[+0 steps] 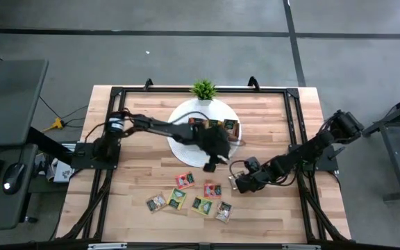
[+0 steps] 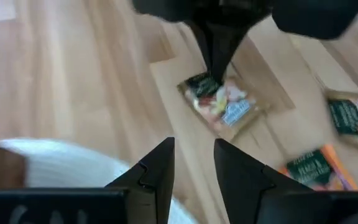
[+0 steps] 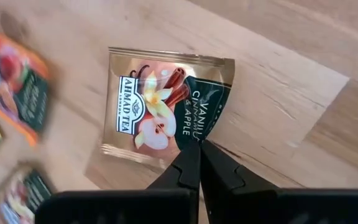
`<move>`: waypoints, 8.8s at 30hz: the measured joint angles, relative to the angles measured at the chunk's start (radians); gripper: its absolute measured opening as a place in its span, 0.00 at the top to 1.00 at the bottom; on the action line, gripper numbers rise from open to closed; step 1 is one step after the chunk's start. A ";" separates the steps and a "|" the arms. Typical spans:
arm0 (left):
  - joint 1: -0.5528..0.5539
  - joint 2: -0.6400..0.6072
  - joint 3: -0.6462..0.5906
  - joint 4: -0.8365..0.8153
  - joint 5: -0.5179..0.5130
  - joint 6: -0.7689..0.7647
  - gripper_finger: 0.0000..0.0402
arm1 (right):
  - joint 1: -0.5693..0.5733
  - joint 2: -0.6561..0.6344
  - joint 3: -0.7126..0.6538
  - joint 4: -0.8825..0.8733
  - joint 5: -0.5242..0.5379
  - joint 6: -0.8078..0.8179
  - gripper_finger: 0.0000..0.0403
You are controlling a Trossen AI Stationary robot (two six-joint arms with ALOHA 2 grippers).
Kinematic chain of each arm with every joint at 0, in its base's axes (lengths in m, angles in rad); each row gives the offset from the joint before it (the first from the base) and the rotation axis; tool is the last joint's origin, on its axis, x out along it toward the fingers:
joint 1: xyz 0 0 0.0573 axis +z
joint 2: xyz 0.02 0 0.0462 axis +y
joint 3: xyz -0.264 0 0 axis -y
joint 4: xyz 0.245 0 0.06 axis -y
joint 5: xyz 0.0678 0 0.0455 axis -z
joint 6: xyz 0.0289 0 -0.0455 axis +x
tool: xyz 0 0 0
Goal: Pick & Place Tea
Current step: Put the brown tea bag into the right section of the wooden organizer
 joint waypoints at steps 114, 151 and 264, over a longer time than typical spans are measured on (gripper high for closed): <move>0.105 -0.983 -0.948 0.375 -0.210 -0.366 0.72 | -0.729 0.158 0.719 -0.731 0.088 -1.977 1.00; 0.105 -0.983 -0.948 0.375 -0.204 -0.367 0.72 | -0.729 0.158 0.719 -0.746 0.077 -1.947 0.84; -0.545 0.252 0.140 -0.010 -0.605 -0.714 0.72 | 0.108 -0.322 0.015 0.046 -0.053 -0.658 0.67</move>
